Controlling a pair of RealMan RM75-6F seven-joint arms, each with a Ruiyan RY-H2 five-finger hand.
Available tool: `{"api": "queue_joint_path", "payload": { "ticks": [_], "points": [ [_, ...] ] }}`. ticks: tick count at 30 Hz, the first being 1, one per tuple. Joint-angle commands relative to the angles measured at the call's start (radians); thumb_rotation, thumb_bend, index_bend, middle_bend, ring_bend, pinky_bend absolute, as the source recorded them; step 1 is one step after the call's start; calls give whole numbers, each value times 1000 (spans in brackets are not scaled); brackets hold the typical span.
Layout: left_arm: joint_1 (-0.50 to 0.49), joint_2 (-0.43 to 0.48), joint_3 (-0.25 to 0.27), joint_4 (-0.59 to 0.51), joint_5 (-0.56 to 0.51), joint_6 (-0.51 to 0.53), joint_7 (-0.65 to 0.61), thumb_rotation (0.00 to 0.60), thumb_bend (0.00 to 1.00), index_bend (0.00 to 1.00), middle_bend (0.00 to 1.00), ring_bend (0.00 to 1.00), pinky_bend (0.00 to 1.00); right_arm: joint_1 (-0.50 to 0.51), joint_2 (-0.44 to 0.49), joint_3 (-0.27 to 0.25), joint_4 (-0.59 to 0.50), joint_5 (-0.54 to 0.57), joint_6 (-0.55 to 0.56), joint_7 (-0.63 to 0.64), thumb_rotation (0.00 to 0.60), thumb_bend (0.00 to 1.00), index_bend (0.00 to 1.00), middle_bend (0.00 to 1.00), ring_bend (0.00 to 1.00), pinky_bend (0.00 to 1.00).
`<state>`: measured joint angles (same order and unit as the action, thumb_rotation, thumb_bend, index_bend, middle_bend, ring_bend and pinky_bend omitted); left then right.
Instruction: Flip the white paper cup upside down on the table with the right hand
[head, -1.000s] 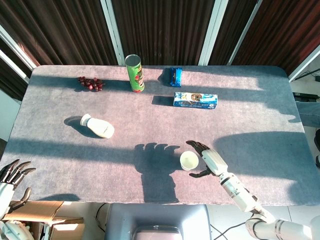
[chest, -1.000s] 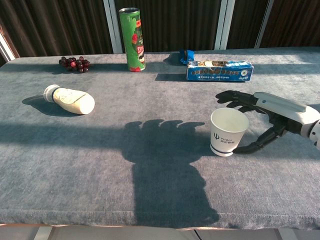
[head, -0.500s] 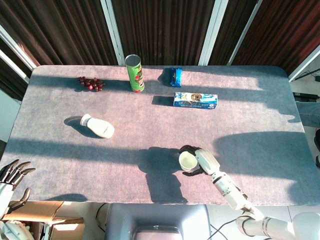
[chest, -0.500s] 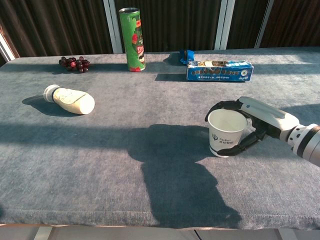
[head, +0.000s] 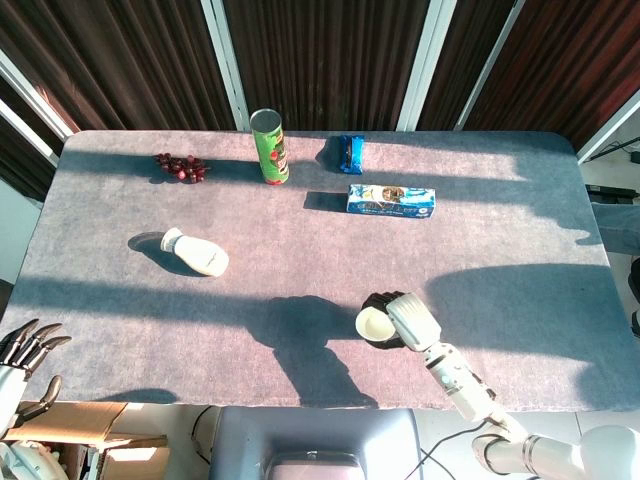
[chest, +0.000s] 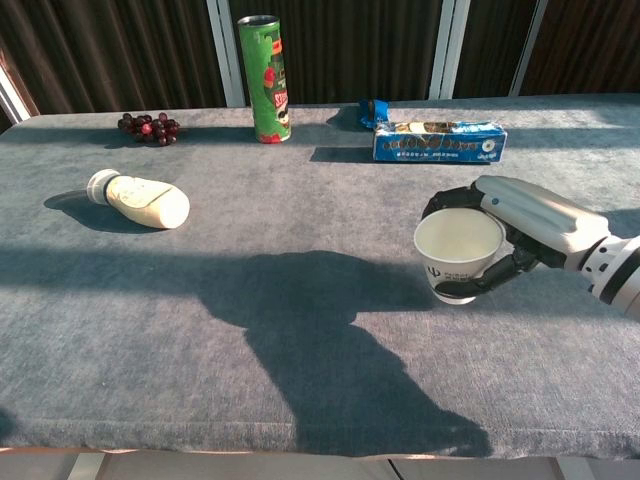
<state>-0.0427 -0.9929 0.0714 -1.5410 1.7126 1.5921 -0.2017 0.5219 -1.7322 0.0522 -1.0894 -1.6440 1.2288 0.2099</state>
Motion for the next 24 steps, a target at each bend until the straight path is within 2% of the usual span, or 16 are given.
{"api": "queue_joint_path", "payload": {
  "ticks": [1, 6, 10, 13, 18, 24],
  "points": [
    [0, 0, 1, -1, 2, 0, 2, 600, 481, 247, 136, 50, 138, -7, 81, -9, -116, -43, 23, -464, 600, 429, 689, 548, 564, 648],
    [-1, 0, 3, -5, 3, -4, 11, 600, 480, 247, 136, 50, 138, -9, 133, 7, -228, 16, -64, -941, 600, 431, 689, 547, 564, 650],
    [-2, 2, 5, -7, 6, -6, 15, 600, 482, 247, 137, 50, 138, -14, 133, 30, -282, 117, -127, -1146, 600, 431, 689, 547, 563, 650],
    [-1, 2, 5, -6, 5, -5, 11, 600, 482, 247, 137, 50, 138, -14, 121, 44, -293, 191, -161, -1193, 600, 431, 677, 547, 556, 647],
    [-3, 2, 5, -5, 2, -8, 7, 600, 481, 247, 137, 50, 138, -4, 97, 45, -259, 242, -197, -1146, 600, 431, 580, 542, 480, 608],
    [-4, 3, 6, -5, 6, -10, 8, 600, 481, 247, 138, 50, 138, 2, 83, 26, -206, 216, -189, -1022, 600, 431, 363, 362, 297, 469]
  ]
}}
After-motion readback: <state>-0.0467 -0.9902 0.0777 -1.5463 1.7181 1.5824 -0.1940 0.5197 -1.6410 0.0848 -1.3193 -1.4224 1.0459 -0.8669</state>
